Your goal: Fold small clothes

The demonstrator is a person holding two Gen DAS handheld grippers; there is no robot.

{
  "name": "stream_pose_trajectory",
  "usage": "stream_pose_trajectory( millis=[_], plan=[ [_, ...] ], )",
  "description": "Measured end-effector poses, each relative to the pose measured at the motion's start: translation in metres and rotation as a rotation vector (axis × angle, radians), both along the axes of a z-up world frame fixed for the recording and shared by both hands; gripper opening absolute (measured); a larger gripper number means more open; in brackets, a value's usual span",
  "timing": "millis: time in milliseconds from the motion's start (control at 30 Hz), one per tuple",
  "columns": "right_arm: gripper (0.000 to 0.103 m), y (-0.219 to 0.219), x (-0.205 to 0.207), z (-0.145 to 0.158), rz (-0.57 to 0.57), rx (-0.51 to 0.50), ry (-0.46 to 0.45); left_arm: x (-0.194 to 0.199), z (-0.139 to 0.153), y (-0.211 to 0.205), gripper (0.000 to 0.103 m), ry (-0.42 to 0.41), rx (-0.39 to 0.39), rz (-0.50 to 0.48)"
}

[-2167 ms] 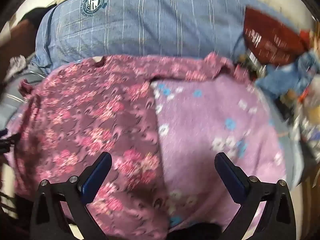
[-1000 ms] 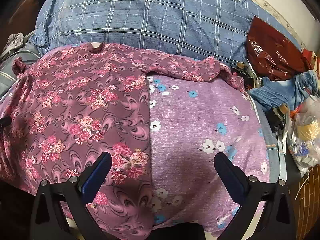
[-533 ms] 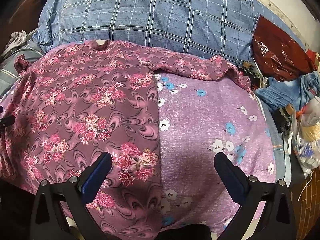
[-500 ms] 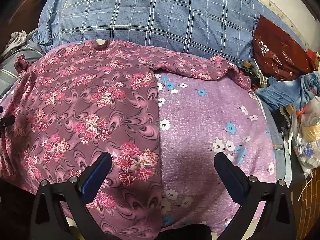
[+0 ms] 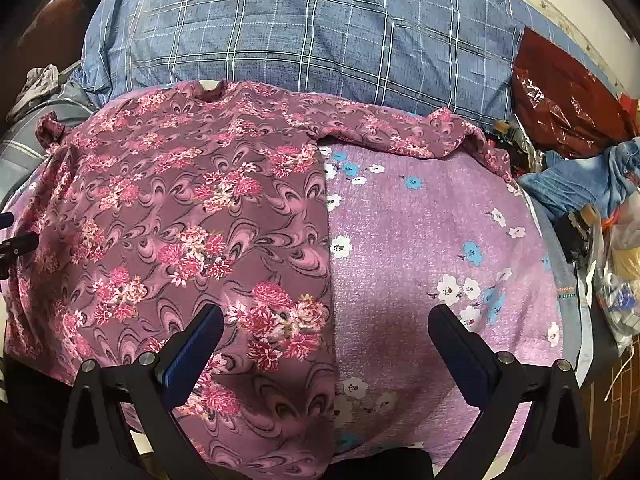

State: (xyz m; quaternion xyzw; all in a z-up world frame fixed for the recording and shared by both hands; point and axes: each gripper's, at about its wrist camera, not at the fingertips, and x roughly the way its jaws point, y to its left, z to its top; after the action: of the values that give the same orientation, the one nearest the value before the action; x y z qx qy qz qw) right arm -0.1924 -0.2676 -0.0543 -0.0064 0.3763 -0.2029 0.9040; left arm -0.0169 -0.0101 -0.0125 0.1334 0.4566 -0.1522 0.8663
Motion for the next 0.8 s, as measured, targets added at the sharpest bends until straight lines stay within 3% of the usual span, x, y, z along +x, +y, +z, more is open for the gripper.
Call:
stream_pose_trajectory(
  millis=[367,567,733,800],
  plan=[
    [0.102,-0.004,-0.001,-0.003,0.000,0.032,-0.006,0.001,0.001,0.001,0.103,0.020,-0.020,-0.003],
    [0.098,-0.031,-0.001,-0.012,-0.027,0.160,0.015,0.022,0.008,0.041,0.103,0.039,-0.061,0.117],
    [0.089,-0.040,0.002,-0.035,0.003,0.251,0.074,0.035,-0.020,0.068,0.103,0.164,-0.034,0.196],
    [0.075,-0.034,0.006,-0.046,0.047,0.277,0.107,0.033,-0.042,0.069,0.103,0.261,-0.047,0.169]
  ],
)
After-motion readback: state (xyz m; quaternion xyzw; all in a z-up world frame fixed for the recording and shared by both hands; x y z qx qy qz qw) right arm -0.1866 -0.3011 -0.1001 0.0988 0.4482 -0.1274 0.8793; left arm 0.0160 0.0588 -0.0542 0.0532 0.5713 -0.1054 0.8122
